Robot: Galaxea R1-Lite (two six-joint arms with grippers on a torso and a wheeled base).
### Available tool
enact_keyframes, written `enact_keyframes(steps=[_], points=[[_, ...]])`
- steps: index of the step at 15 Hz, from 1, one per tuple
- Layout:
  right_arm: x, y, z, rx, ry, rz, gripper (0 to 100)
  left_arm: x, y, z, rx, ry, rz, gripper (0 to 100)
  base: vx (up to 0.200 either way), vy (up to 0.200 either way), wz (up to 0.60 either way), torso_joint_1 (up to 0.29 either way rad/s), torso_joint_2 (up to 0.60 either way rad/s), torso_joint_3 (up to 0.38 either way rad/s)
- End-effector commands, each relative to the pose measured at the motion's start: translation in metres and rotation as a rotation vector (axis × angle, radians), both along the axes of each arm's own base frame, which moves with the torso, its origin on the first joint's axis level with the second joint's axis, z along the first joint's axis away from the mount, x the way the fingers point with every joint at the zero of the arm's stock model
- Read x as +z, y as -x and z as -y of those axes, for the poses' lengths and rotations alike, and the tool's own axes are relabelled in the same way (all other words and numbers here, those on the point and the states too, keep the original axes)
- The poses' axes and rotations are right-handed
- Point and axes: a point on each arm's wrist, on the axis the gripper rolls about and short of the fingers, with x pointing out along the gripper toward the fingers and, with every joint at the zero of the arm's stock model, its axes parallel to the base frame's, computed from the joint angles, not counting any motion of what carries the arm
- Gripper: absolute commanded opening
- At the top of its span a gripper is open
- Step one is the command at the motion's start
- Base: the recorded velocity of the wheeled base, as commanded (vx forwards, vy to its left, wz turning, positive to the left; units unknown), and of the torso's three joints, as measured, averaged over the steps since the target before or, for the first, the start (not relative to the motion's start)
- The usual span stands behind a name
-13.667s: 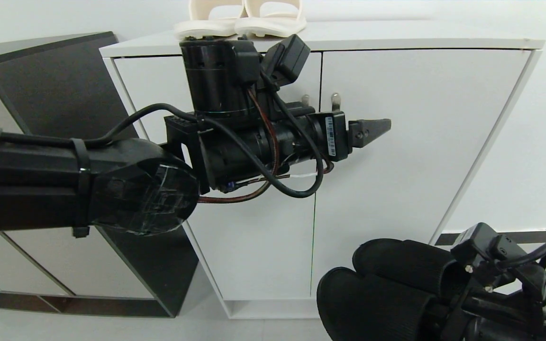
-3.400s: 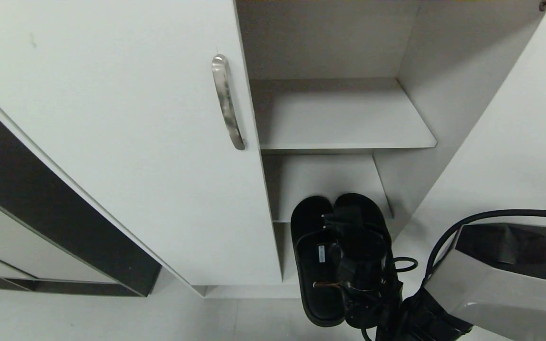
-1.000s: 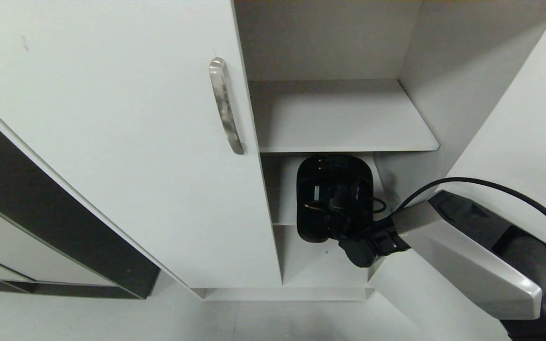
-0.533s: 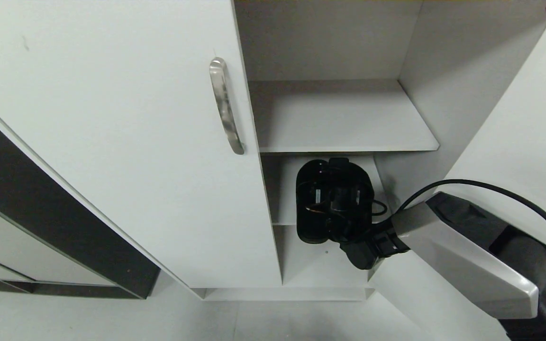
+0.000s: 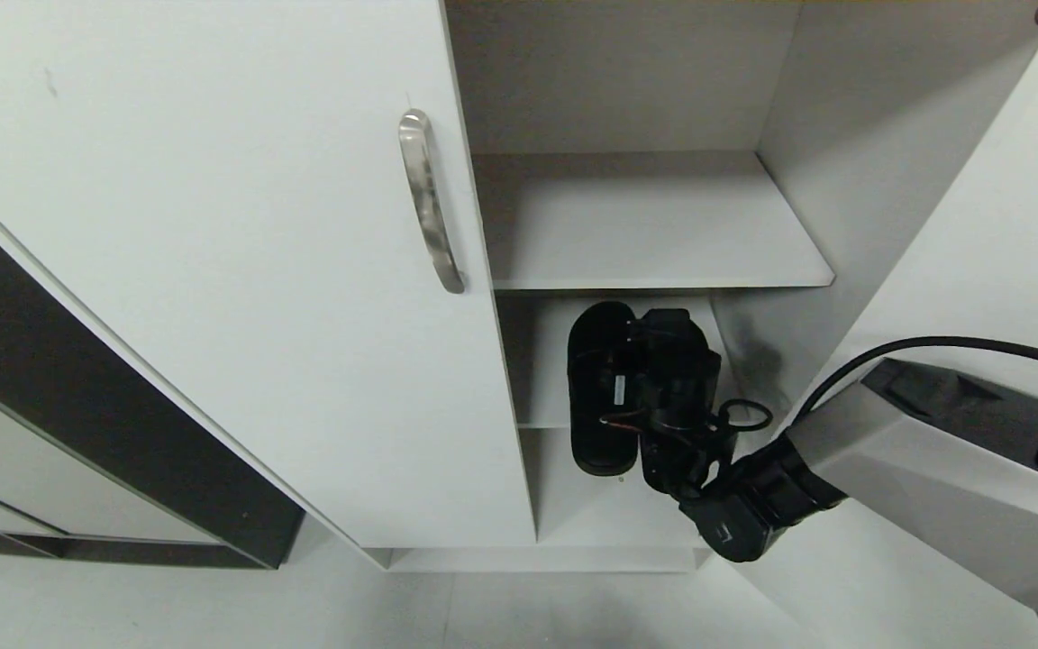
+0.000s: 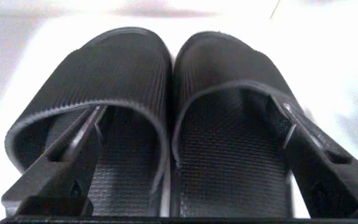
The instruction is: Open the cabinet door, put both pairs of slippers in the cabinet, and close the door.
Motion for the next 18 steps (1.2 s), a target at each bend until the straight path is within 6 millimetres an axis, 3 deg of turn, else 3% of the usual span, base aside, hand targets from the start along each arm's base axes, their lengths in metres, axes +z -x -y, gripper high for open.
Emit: enact_keyframes(steps=[1,4,9,12,14,18], points=[[0.009,0.008,0.003,0.007,-0.006,0.006,100,0.0,0.0,0.0,0.0,0.0,-0.002,0,0.0,0.0,0.0,0.0,0.0,0.0],[-0.002,0.036,0.003,0.056,0.029,-0.037,100,0.0,0.0,0.0,0.0,-0.001,-0.002,0,0.0,0.0,0.0,0.0,0.0,0.0],[-0.007,0.041,0.002,0.065,0.039,-0.05,100,0.0,0.0,0.0,0.0,-0.001,-0.002,0,0.0,0.0,0.0,0.0,0.0,0.0],[-0.008,0.071,0.007,0.108,0.046,-0.056,100,0.0,0.0,0.0,0.0,-0.001,-0.002,0,0.0,0.0,0.0,0.0,0.0,0.0],[-0.006,0.106,0.019,0.168,0.066,-0.076,100,0.0,0.0,0.0,0.0,-0.001,-0.002,0,0.0,0.0,0.0,0.0,0.0,0.0],[0.003,0.131,0.01,0.266,0.064,-0.064,100,0.0,0.0,0.0,0.0,0.0,-0.002,0,0.0,0.0,0.0,0.0,0.0,0.0]])
